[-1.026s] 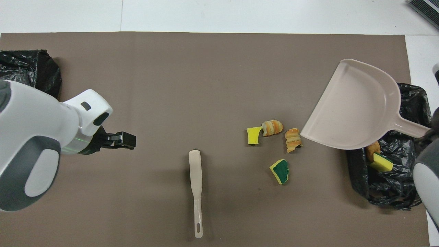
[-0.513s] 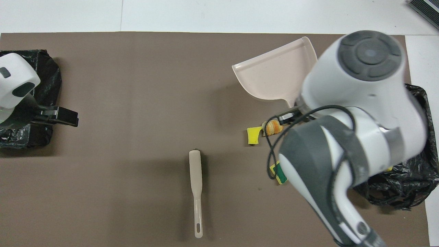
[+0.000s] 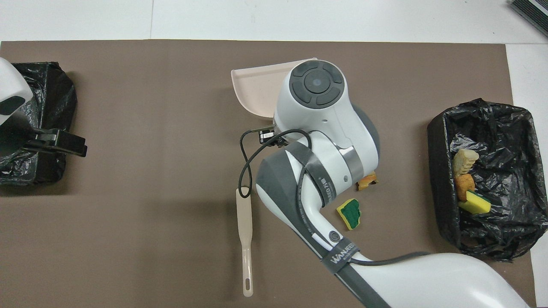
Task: Sweep and dump trash in bin
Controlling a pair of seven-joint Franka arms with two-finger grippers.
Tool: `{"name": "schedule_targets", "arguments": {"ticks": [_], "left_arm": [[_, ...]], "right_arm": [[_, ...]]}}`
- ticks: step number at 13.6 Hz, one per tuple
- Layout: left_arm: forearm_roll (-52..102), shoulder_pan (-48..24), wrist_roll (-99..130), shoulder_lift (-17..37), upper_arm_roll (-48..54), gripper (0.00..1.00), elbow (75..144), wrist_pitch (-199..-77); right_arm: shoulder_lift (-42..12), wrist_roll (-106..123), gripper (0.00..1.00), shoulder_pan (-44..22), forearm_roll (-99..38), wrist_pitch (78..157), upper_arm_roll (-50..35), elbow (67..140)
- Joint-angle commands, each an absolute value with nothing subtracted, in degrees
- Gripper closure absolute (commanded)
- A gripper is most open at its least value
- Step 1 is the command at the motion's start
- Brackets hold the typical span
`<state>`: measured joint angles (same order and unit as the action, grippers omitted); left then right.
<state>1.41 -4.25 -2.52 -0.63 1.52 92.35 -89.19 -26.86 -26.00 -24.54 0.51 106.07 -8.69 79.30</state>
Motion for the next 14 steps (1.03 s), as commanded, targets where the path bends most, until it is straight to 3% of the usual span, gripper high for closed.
{"name": "schedule_targets", "arguments": {"ticks": [1,7,14], "left_arm": [[0.44,-4.05,-3.43,-0.17,1.67,0.00,91.05,-87.54],[0.53,-3.08,-2.99,-2.02,1.06,0.00,91.14,-86.92],[0.53,-3.08,-3.08,-2.72,0.61,0.00,90.44,-87.80]], "right_arm": [[-30.92,-31.36,1.00,-28.20,-0.36,108.79,-8.70,77.78],[-36.73,-32.26,1.00,-28.21,-0.09,116.01,-8.53,76.82],[-36.74,-32.26,0.96,-28.12,-0.61,115.49,-8.61,76.90]]}}
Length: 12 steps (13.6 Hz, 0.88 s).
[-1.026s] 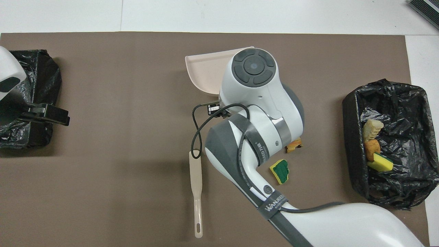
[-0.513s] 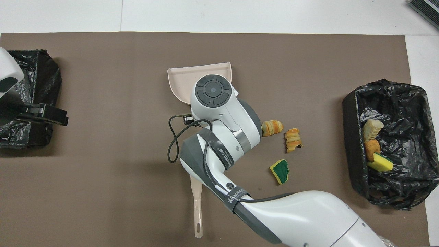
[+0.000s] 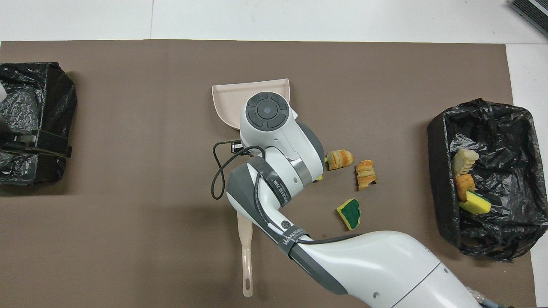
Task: Sweep and dump trash in bin
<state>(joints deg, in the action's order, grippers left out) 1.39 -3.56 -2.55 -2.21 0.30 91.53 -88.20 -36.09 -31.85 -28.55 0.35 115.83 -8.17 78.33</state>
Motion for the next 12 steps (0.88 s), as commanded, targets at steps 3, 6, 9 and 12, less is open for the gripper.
{"name": "schedule_targets", "arguments": {"ticks": [3,6,9,12], "left_arm": [[0.88,-3.34,-2.72,-2.90,0.62,0.00,90.44,-88.06],[1.14,-3.60,-2.72,-2.90,0.70,0.00,90.35,-88.15],[1.23,-4.13,-3.16,-2.29,1.05,0.00,91.05,-90.96],[1.32,-5.35,-3.52,-1.58,1.23,0.00,93.07,-94.20]], "right_arm": [[-36.56,-33.30,0.92,-28.13,-0.79,115.93,-8.61,77.25],[-35.86,-33.31,0.00,-28.56,-0.17,115.84,-8.61,77.34],[-31.40,-36.28,0.00,-28.39,-1.32,113.91,-8.70,79.61],[-23.24,-41.21,0.00,-30.06,-2.19,113.38,-10.63,90.57]]}}
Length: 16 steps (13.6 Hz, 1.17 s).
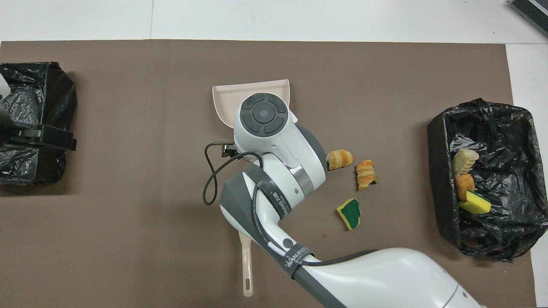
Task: Sweep and dump trash in bin
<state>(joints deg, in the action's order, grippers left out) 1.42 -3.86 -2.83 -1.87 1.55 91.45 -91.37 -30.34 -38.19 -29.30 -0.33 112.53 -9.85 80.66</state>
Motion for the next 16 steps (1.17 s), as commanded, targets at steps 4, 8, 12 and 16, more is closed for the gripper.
{"name": "schedule_targets", "arguments": {"ticks": [4,8,12,16], "left_arm": [[1.67,-7.29,-3.51,0.26,1.23,0.00,96.06,-99.65],[2.55,-7.21,-3.34,3.86,1.23,0.00,95.98,-106.25],[2.37,-6.94,-3.43,7.99,1.14,0.00,94.66,-108.71],[2.46,-6.68,-4.30,8.17,1.14,0.00,94.92,-109.60]], "right_arm": [[-13.12,-42.01,0.00,-35.76,-5.89,115.65,-11.25,106.65],[-2.75,-42.01,0.00,-41.12,-11.50,128.21,-11.16,126.53],[-1.67,-42.01,0.00,-43.77,-15.73,129.99,-11.16,129.20],[-2.11,-40.52,0.29,-43.33,-15.73,130.17,-11.07,129.02]]}}
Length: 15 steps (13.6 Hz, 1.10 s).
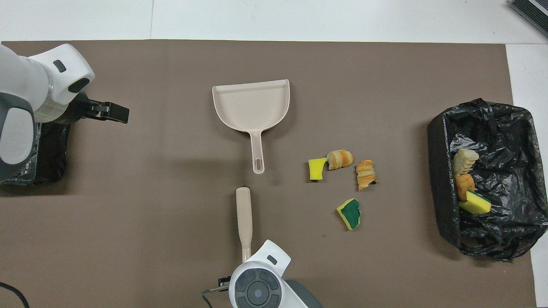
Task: Sweep and dump trash in bin
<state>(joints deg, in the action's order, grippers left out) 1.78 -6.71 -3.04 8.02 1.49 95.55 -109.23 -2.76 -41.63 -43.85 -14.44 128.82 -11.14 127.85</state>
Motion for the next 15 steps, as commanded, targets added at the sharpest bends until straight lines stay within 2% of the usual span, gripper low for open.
{"name": "schedule_targets", "arguments": {"ticks": [1,6,7,8,9,10,13,15], "left_arm": [[2.46,-6.51,-4.65,8.17,1.14,0.00,95.01,-109.60],[2.55,-6.50,-5.89,8.00,1.14,0.00,95.54,-109.51],[2.46,-6.50,-5.89,8.00,1.14,0.00,95.54,-109.51],[2.55,-6.50,-5.89,8.00,1.14,0.00,95.54,-109.51],[2.55,-6.50,-5.89,8.00,1.14,0.00,95.54,-109.60],[2.46,-6.50,-5.89,8.00,1.14,0.00,95.54,-109.60],[2.55,-6.50,-5.80,8.00,1.14,0.00,95.62,-109.51],[2.55,-6.68,-5.71,8.00,1.14,0.00,95.62,-109.42]], "right_arm": [[-2.28,-40.34,0.30,-43.24,-15.73,130.95,-11.07,129.02],[-4.31,-39.29,0.31,-43.07,-15.73,134.21,-10.99,128.50],[-4.31,-38.33,0.45,-42.81,-15.73,134.21,-10.99,128.50],[-4.39,-37.71,0.74,-42.80,-15.21,134.03,-10.99,128.32],[-4.66,-37.62,0.93,-42.80,-14.86,133.95,-10.90,127.89],[-4.92,-37.70,1.00,-42.80,-14.85,133.42,-10.90,127.01],[-5.10,-37.44,1.00,-42.63,-13.19,132.72,-10.63,125.86],[-3.18,-37.44,1.00,-40.44,-13.09,127.57,-10.63,123.85]]}}
